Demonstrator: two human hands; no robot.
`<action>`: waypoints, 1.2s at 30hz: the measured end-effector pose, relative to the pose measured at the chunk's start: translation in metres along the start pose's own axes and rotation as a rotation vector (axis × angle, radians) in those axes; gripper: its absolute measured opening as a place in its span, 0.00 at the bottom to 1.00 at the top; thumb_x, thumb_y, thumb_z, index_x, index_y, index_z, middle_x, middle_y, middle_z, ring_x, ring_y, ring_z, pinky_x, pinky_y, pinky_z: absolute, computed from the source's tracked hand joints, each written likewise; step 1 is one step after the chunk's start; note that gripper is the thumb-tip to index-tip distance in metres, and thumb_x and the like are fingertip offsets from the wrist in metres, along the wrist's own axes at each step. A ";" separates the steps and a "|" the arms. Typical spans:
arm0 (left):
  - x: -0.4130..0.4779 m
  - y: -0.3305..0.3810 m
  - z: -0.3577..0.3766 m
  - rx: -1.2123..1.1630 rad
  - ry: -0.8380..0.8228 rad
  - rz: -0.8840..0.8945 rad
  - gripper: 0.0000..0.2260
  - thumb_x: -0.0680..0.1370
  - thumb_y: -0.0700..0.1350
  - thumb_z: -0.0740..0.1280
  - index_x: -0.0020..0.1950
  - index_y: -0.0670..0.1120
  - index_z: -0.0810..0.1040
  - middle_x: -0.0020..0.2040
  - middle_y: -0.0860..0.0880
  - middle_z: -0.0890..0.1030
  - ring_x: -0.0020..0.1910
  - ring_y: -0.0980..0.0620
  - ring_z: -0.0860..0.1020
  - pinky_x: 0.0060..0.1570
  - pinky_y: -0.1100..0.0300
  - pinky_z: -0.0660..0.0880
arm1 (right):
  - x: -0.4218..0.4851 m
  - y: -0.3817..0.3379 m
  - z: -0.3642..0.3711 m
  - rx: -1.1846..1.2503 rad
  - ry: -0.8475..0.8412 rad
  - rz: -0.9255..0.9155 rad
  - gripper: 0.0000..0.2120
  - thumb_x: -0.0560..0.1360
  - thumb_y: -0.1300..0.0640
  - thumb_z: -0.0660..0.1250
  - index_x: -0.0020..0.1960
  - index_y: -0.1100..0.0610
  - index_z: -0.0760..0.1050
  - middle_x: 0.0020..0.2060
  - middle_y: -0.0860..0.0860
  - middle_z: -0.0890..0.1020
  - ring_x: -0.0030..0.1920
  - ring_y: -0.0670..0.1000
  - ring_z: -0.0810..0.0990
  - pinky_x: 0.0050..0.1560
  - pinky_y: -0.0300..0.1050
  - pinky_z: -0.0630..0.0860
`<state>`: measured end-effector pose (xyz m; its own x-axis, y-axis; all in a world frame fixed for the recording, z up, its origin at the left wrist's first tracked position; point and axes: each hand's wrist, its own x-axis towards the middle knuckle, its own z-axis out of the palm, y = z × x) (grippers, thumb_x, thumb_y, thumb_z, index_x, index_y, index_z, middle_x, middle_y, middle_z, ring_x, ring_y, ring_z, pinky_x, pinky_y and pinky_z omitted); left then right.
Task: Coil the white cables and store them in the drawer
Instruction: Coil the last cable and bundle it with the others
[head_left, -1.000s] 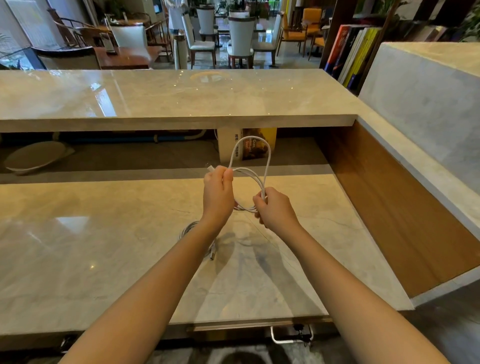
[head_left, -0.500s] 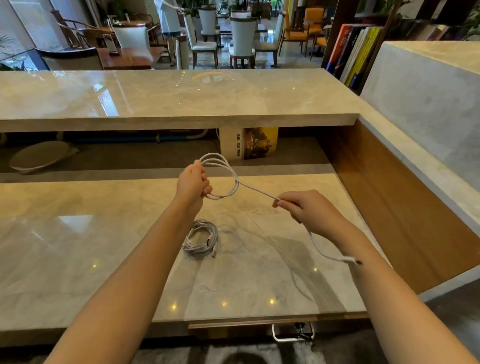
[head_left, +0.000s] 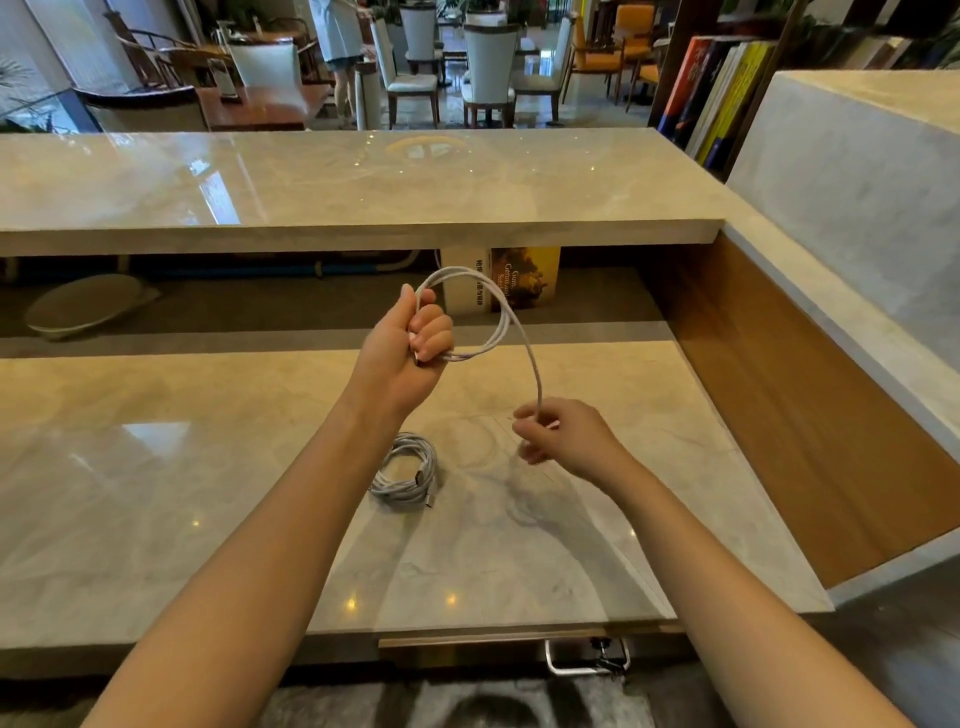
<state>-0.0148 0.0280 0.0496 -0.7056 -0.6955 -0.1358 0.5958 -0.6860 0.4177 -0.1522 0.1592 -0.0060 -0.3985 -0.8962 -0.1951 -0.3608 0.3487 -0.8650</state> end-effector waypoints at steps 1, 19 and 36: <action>-0.001 -0.002 0.002 0.031 -0.018 0.009 0.16 0.82 0.50 0.53 0.42 0.43 0.71 0.25 0.52 0.64 0.20 0.58 0.61 0.19 0.68 0.59 | -0.001 -0.012 -0.002 0.133 -0.060 0.006 0.15 0.76 0.60 0.66 0.60 0.64 0.75 0.42 0.56 0.81 0.40 0.50 0.83 0.40 0.38 0.81; -0.018 -0.031 0.010 0.828 0.063 0.187 0.10 0.83 0.46 0.52 0.48 0.44 0.70 0.32 0.50 0.68 0.28 0.56 0.66 0.30 0.63 0.68 | -0.006 -0.052 -0.023 -0.161 0.133 -0.065 0.06 0.74 0.52 0.68 0.46 0.54 0.80 0.35 0.48 0.78 0.37 0.47 0.74 0.36 0.41 0.72; -0.019 -0.055 0.019 0.444 0.323 0.023 0.12 0.83 0.46 0.52 0.43 0.43 0.67 0.31 0.48 0.68 0.28 0.54 0.65 0.31 0.62 0.71 | -0.008 -0.043 -0.013 0.286 0.367 -0.078 0.08 0.76 0.60 0.66 0.49 0.62 0.81 0.37 0.54 0.84 0.37 0.47 0.84 0.37 0.35 0.80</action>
<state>-0.0420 0.0831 0.0462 -0.4988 -0.7875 -0.3619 0.3409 -0.5622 0.7535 -0.1443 0.1548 0.0384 -0.6699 -0.7424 0.0077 -0.1756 0.1485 -0.9732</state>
